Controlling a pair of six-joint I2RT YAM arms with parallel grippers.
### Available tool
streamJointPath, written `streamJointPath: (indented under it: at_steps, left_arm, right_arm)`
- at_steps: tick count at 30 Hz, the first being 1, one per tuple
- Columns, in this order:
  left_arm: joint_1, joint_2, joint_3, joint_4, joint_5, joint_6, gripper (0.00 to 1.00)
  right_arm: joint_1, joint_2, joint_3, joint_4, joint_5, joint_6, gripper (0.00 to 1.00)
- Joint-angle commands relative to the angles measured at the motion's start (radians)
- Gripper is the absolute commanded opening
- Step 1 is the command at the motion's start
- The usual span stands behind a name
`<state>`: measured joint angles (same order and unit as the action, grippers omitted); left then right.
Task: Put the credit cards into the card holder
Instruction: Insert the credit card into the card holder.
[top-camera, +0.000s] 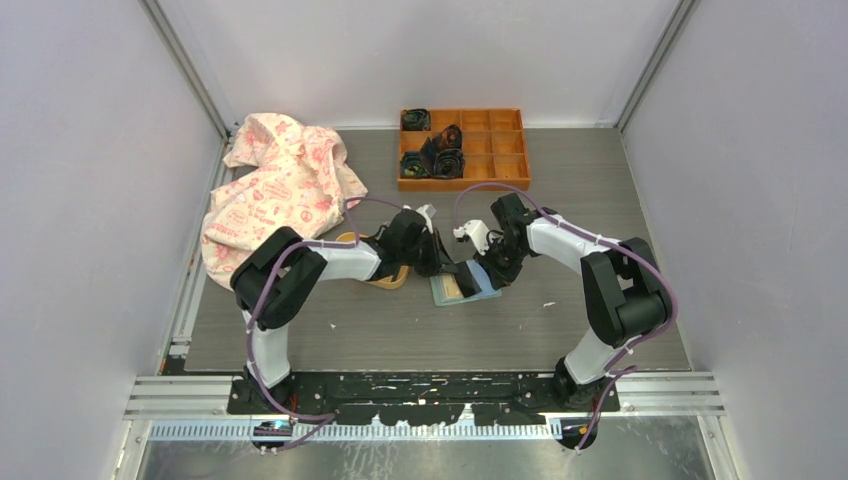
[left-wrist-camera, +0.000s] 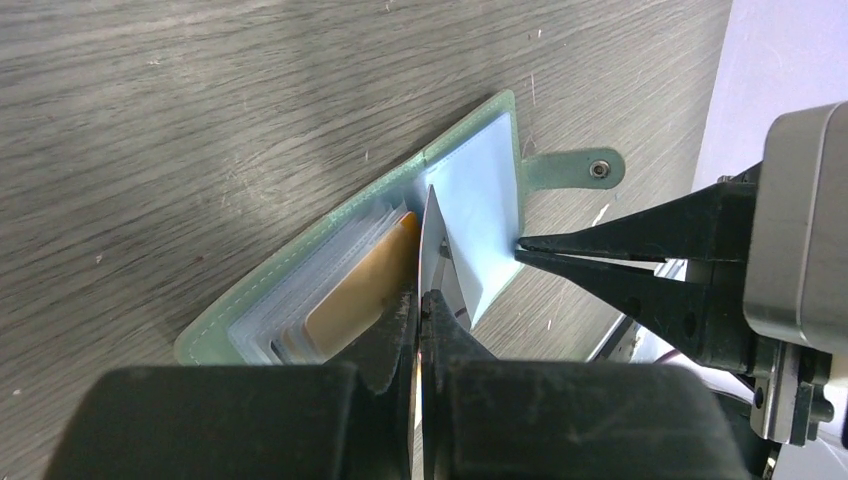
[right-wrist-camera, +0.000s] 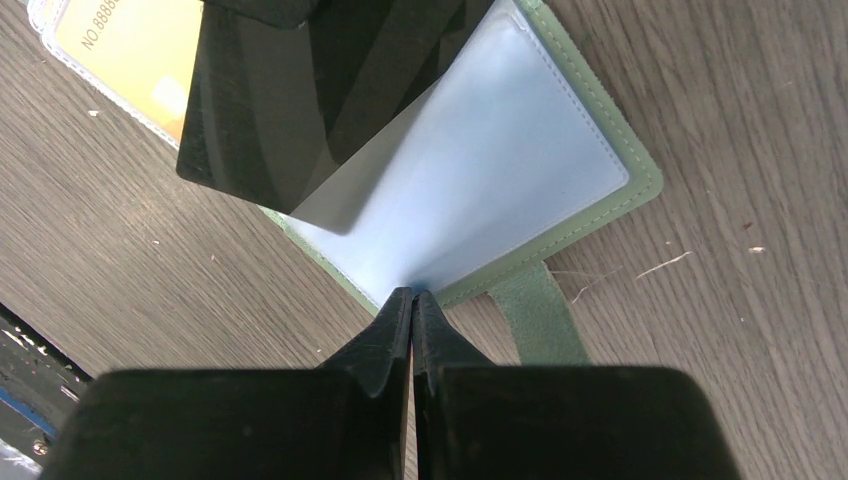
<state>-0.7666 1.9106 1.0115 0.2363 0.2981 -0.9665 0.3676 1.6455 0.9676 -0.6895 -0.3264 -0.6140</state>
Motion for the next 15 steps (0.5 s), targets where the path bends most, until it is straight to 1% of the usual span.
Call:
streamJointPath:
  at_steps: [1,7,15]
  left_arm:
    - [-0.005,0.025,0.032,-0.002,0.033,-0.010,0.00]
    - [0.003,0.052,0.087,-0.118,0.073,-0.021,0.00]
    - [0.022,0.106,0.147,-0.232,0.132,-0.017,0.00]
  right_arm:
    - [0.007,-0.024,0.034,-0.007,-0.012,0.007,0.07]
    - [0.007,-0.032,0.034,-0.007,-0.018,0.007,0.07]
    - [0.006,-0.051,0.031,-0.003,-0.026,0.007,0.07]
